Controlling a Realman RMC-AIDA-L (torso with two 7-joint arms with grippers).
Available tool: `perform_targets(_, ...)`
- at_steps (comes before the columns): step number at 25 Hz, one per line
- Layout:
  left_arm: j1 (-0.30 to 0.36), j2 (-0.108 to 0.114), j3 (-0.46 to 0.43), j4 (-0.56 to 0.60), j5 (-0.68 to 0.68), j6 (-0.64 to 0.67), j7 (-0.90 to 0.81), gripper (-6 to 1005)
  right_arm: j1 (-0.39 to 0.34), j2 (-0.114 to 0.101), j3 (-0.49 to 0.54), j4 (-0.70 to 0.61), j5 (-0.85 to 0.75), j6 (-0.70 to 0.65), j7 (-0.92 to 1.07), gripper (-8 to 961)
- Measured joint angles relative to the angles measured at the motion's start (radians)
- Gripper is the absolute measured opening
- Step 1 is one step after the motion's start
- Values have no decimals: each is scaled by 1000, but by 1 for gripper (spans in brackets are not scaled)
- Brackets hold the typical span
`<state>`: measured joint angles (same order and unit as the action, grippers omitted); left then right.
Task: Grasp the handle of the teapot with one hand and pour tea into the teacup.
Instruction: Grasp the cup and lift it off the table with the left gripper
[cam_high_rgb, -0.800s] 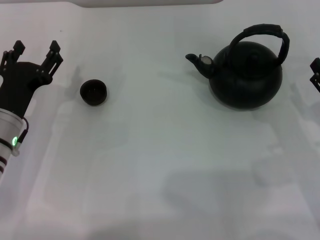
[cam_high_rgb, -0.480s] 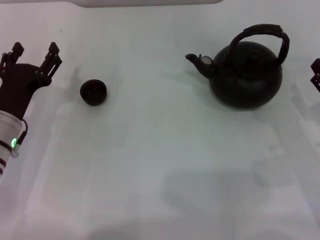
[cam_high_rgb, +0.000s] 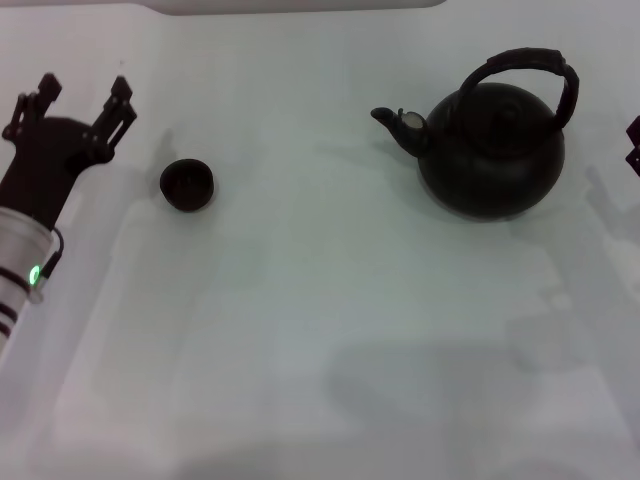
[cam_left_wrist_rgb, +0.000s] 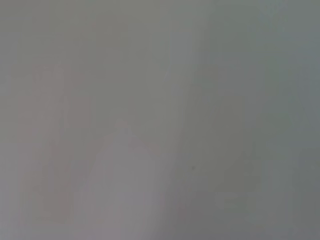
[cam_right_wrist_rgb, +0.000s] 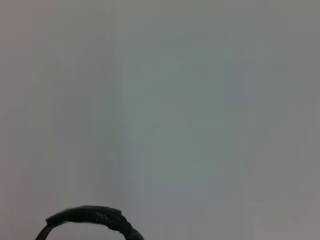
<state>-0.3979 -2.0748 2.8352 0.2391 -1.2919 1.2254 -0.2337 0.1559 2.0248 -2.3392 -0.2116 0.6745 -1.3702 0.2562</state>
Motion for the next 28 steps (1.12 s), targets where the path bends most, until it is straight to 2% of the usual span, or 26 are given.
perform_targets(4,-39,7,1,-18,3,-7,-50,876,1,-1,0,0,2,0,0,862)
perform_targets(8,-111,11,5,-116,70,-26,-221,875,2,-2,0,-1,12,0,9,862)
perform_targets(13,-209,9,6,-298,249,-58,-486,873,4,-2,0,0,15,0,37,863)
perform_targets(17,-268,9,7,-395,377,-64,-617,871,8,-3,0,0,26,3,38,863)
perform_targets(18,-301,9,9,-453,458,-64,-701,871,9,-3,0,0,28,5,38,863)
perform_targets(23,-348,10,9,-540,590,-61,-811,869,14,-3,0,0,28,14,38,864)
perform_targets(25,-395,9,10,-620,724,-38,-887,868,15,-3,0,0,28,16,38,864)
perform_targets(28,-436,8,10,-704,830,-1,-956,867,15,-5,0,0,28,19,38,864)
